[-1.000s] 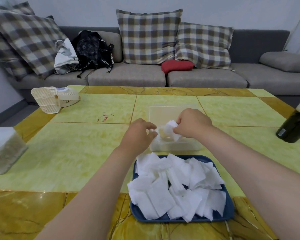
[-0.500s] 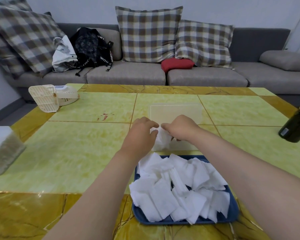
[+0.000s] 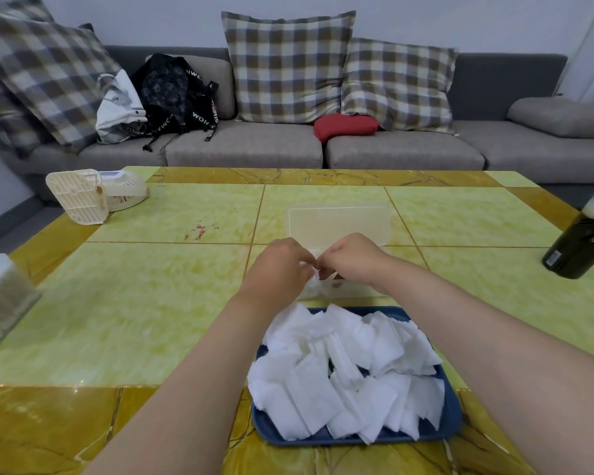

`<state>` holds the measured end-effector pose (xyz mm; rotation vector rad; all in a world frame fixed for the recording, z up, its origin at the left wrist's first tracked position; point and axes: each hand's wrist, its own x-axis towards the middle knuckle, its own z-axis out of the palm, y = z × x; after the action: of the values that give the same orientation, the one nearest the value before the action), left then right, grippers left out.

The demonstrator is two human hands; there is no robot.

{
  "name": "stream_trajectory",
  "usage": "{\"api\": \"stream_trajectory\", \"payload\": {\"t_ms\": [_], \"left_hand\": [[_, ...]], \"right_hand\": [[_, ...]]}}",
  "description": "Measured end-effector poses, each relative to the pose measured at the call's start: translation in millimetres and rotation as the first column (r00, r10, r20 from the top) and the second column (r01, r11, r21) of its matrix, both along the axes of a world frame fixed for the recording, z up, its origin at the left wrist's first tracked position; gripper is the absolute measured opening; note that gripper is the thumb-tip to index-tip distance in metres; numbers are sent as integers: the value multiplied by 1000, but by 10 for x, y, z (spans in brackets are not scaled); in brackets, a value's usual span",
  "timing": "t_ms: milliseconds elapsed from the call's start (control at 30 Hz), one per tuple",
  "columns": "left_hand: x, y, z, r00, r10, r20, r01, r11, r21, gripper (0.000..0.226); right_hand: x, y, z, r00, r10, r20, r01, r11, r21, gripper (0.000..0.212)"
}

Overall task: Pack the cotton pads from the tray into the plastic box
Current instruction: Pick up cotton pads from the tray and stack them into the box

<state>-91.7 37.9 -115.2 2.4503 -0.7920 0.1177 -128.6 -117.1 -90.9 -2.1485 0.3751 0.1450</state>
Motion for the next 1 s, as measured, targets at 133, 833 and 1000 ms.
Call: {"api": "stream_trajectory", "payload": {"t_ms": [133,833,1000], "left_hand": [[-6,-20,23,999,16,50,-15,1000,-9,26],[-580,127,196,976,-48,-212,42,999,-32,26],[-637,161,216,940,-1,-342,-35,995,-97,37]], "right_hand": [[-2,25,-32,1000,13,-22,-13,1000,-2,22],[-677,43,124,947,233,-223,-316,811,-493,22],[-781,-111,300,985,166,-53,-174,953,-248,8]]}}
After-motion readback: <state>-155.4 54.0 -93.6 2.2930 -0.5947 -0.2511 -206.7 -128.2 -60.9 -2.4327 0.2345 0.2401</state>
